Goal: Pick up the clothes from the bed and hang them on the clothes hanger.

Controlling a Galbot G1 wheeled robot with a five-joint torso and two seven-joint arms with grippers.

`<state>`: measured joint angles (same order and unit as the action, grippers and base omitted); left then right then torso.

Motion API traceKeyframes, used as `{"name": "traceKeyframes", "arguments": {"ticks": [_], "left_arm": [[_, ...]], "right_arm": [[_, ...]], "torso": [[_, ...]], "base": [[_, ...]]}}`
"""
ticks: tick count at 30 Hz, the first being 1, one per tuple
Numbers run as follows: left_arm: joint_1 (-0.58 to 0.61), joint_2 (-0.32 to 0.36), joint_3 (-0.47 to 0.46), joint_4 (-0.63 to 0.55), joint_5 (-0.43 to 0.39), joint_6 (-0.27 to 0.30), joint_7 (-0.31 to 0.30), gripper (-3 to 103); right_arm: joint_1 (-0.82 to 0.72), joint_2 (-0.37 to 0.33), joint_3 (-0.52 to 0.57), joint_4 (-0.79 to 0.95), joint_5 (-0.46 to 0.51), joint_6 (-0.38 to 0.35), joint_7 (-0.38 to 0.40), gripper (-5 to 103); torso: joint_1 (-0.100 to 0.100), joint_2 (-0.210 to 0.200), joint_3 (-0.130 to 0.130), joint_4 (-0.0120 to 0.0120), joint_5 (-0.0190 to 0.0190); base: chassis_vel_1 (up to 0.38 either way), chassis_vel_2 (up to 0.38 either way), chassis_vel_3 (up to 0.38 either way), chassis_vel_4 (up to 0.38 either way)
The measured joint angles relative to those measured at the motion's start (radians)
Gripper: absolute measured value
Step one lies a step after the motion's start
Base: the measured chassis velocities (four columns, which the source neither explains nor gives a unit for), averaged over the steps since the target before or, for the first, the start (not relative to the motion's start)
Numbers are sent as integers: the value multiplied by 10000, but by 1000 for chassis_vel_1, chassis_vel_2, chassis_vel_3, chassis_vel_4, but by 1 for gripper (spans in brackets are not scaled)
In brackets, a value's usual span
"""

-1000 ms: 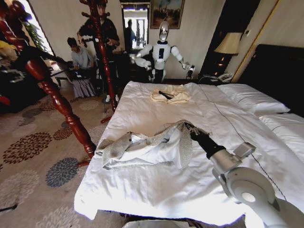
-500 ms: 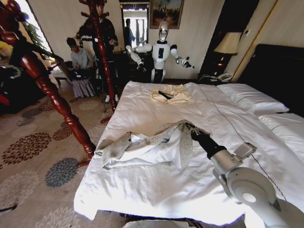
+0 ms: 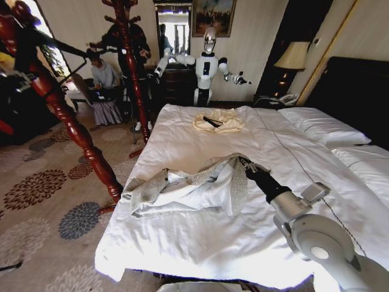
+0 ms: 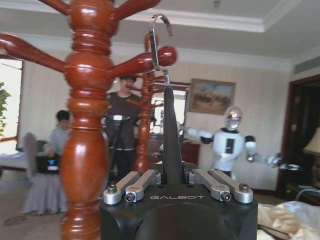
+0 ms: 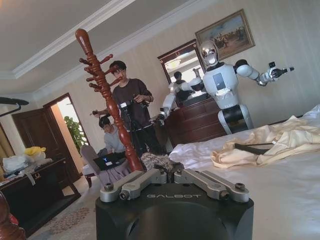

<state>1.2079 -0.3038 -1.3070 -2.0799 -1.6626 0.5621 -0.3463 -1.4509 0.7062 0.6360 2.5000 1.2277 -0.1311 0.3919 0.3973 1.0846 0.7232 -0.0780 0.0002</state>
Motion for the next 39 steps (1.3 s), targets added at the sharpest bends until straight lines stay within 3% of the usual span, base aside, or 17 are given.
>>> {"name": "traceKeyframes", "arguments": {"ticks": [2, 6, 7, 11, 13, 15, 16, 19, 25, 27, 34, 39], "left_arm": [[63, -78, 1, -76, 88, -160, 220, 18], [250, -523, 122, -688, 346, -1110, 1518, 18], [250, -523, 122, -688, 346, -1110, 1518, 18], [480, -1017, 383, -1654, 283, -1793, 2690, 18], [541, -1136, 461, -1839, 247, -1902, 2933, 18], [790, -1447, 774, -2283, 181, -2247, 3579, 18], [790, -1447, 774, -2283, 181, -2247, 3579, 18], [1175, -2031, 1965, -2823, 347, -2588, 4080, 18], [1761, -2849, 3416, -2993, 1309, -2689, 4612, 18], [2063, -3135, 3934, -2989, 2132, -2689, 5053, 18], [2246, -3195, 4670, -2950, 2885, -2602, 5721, 18], [2353, -3188, 5172, -3059, 3386, -2340, 6662, 18]], "right_arm": [[0, -3, -2, 0, 0, 0, 0, 2], [-9, -5, -12, 0, -19, 0, 0, 2], [-9, -5, -12, 0, -19, 0, 0, 2], [43, -3, -14, 0, -36, 3, 0, 2], [71, -6, 4, -1, -14, 11, 0, 2], [140, -55, 74, 0, 89, 39, 9, 2], [140, -55, 74, 0, 89, 39, 9, 2], [236, -138, 180, 0, 66, 34, 114, 2], [385, -227, 437, 0, -19, -163, 536, 2], [395, -324, 553, 0, -19, -221, 786, 2], [533, -345, 715, 0, -21, -566, 1480, 2], [785, -405, 871, 1, 153, -695, 1959, 2]], "torso": [[0, 0, 0, -1, 0], [1, 0, 0, 0, 0], [1, 0, 0, 0, 0], [0, 0, 0, -1, 3], [0, 0, 0, -1, 3], [0, 0, 0, -1, 4], [0, 0, 0, -1, 4], [0, 0, 1, 0, 3], [0, -1, 2, 0, 1], [0, -2, 1, 2, -1], [1, -1, 1, -1, 2], [0, -2, 1, -1, 1]], "base": [[0, 0, 0, 0], [0, 0, 0, 0], [0, 0, 0, 0], [0, 0, 0, 0], [0, 0, 0, 0], [0, 0, 0, 0], [0, 0, 0, 0], [0, 0, 0, 0], [0, 0, 0, 0], [0, 0, 0, 0], [0, 0, 0, 0], [0, 0, 0, 0]]}}
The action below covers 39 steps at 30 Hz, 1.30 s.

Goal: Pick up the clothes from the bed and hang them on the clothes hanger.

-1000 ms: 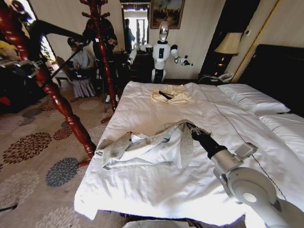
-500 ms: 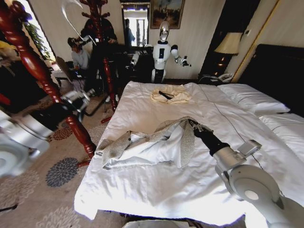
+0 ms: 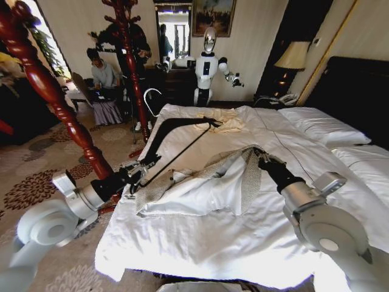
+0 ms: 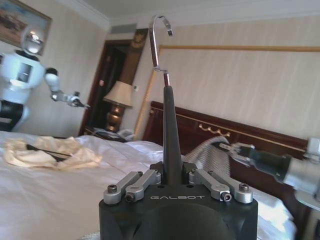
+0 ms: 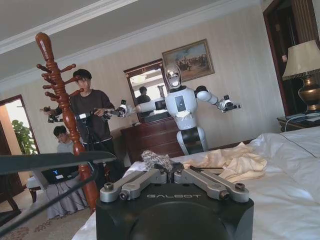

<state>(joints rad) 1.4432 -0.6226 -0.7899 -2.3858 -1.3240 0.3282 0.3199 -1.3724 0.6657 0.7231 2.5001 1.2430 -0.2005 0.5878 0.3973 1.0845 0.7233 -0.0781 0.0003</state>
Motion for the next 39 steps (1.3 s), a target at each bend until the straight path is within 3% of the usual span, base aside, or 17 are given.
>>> {"name": "traceKeyframes", "arguments": {"ticks": [10, 20, 28, 34, 39], "left_arm": [[105, -23, 524, -376, 545, 89, 470, 18], [416, 102, -73, -767, 694, 362, 83, 18], [697, -170, 799, -813, 1810, 548, -1, 18], [698, -272, 1127, -776, 2045, 550, 2, 18], [610, -465, 1793, -550, 2536, 526, -51, 18]], "right_arm": [[203, 147, -149, -34, 1, -137, 298, 2], [584, 183, -278, -674, 334, -266, 861, 2], [525, 202, -276, -290, 470, -49, 433, 2], [375, 266, -274, -59, 468, -4, 326, 2], [263, 337, -293, -5, 477, 249, -300, 2]], "torso": [[-1, 0, -1, 0, -2], [0, 0, 0, 1, 0], [-1, 0, 0, 0, -3], [0, 0, 0, -1, 0], [0, 0, -1, 0, -1]], "base": [[0, 0, 0, 0], [0, 0, 0, 0], [0, 0, 0, 0], [0, 0, 0, 0], [0, 0, 0, 0]]}}
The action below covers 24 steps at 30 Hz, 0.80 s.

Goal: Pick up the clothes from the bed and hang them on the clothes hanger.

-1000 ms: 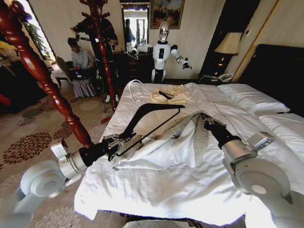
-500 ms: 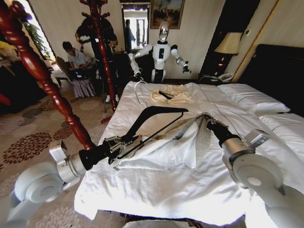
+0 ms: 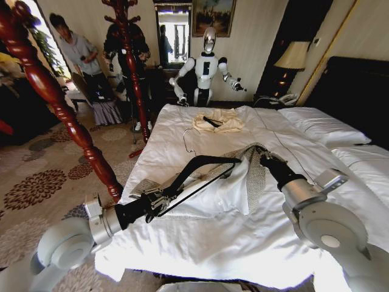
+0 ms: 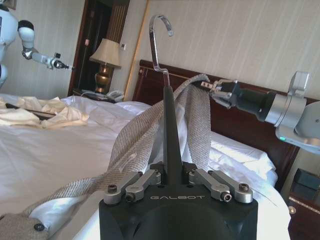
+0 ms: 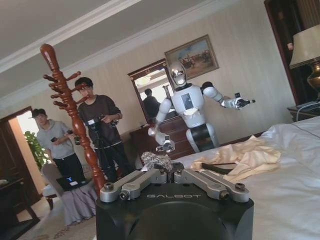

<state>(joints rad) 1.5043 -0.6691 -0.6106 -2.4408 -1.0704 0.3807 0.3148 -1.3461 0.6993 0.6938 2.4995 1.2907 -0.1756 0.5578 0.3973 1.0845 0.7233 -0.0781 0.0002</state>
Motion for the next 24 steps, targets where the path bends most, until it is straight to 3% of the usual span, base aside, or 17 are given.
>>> {"name": "traceKeyframes", "arguments": {"ticks": [4, 11, 17, 24], "left_arm": [[-252, -180, 624, 481, 686, -176, -52, 18], [-794, -542, 765, 1437, 751, -482, -147, 18], [-1313, -1079, 1078, 2112, 653, -712, -147, 18], [-1842, -1964, 1976, 2570, 759, -753, 74, 18]], "right_arm": [[-92, 26, -19, 4, 4, 244, -535, 2], [-251, 184, -17, 15, 71, 661, -1052, 2], [-358, 277, -225, 15, 125, 1149, -1979, 2], [-385, 57, -521, 14, 113, 1349, -2810, 2]], "torso": [[0, 0, 0, 0, 0], [1, 0, 0, -1, 0], [1, 0, 0, 0, -1], [0, 0, 1, 1, 0]], "base": [[0, 0, 0, 0], [0, 0, 0, 0], [0, 0, 0, 0], [0, 0, 0, 0]]}}
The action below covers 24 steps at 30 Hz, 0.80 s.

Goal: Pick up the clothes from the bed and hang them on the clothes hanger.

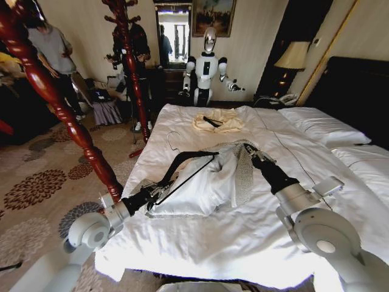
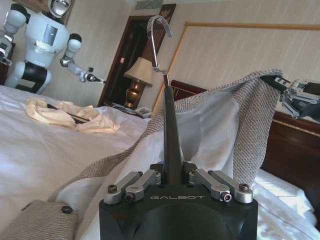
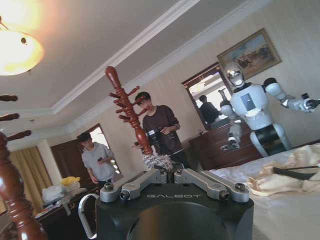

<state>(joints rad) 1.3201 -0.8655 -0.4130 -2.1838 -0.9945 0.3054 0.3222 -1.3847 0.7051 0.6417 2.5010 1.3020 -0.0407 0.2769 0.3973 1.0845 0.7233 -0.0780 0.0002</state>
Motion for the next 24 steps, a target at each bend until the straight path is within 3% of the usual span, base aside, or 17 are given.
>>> {"name": "traceKeyframes", "arguments": {"ticks": [6, 16, 24], "left_arm": [[-554, -532, 1018, 70, -37, -33, 18, 18], [-718, -611, 2446, 551, 287, -126, 13, 18], [-709, -563, 2600, 588, 357, -161, 57, 18]], "right_arm": [[16, -462, 102, -3, -43, 241, -571, 2], [40, -973, 557, -8, -303, 490, -730, 2], [53, -991, 698, -8, -409, 581, -731, 2]], "torso": [[0, 0, 0, -1, 1], [0, 0, 0, -1, -1], [0, 0, 0, -1, -1]], "base": [[0, 0, 0, 0], [0, 0, 0, 0], [0, 0, 0, 0]]}}
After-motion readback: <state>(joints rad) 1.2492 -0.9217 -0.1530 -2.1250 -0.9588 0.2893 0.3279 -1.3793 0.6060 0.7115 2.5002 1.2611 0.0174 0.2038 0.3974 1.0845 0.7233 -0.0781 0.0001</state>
